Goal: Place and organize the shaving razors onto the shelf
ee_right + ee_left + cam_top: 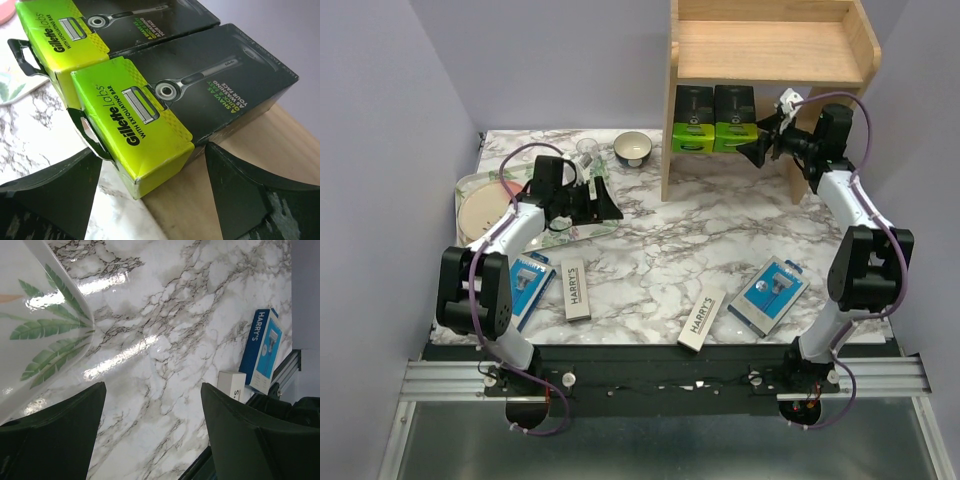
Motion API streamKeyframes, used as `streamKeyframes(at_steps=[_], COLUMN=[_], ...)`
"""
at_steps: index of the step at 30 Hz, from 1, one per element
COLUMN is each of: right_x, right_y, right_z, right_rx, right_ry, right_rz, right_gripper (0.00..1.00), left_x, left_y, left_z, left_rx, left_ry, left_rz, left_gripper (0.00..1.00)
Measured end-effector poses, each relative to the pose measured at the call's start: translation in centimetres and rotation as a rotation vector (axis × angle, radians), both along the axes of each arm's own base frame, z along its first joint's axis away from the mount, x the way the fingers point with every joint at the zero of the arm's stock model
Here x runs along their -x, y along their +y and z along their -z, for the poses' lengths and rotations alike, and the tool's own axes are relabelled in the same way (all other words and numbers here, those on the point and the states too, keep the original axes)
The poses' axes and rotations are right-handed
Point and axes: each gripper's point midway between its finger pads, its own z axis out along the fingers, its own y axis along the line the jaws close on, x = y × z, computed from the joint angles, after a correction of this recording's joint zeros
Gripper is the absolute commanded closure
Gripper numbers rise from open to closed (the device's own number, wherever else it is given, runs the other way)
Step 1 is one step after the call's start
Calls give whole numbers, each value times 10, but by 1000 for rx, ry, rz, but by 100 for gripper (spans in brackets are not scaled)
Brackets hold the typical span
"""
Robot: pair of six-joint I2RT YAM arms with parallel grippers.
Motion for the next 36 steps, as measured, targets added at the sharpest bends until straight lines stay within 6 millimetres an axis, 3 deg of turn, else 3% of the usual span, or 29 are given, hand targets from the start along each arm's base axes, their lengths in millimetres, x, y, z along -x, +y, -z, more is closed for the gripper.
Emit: streamKeyframes(at_steps=[9,19,23,26,29,31,36], right_x=[0,14,42,75,96,109,157], right_y=[-1,-6,-6,-3,0,1,9], right_z=[3,16,24,21,12,9,3], right_rx=[155,275,262,260,252,244,244], right_ry=[-73,-108,-69,-77,-91,-86,-87], right_rz=[-144,-197,-186,-174,-159,-150,-161], right_gripper=[12,7,3,3,3,3,3], left_x=[9,6,-7,-12,-12,-7,20], left_y=[-5,-19,-19,-13,-4,6,41], left_z=[25,25,14,10,9,6,-6], left_rx=[-70,-138,-181,-226,-278,-323,-476], left_ry=[38,-16,-87,-125,-141,-150,-207], left_rz=[52,109,111,98,84,82,133], left_gripper=[14,14,13,13,9,5,6])
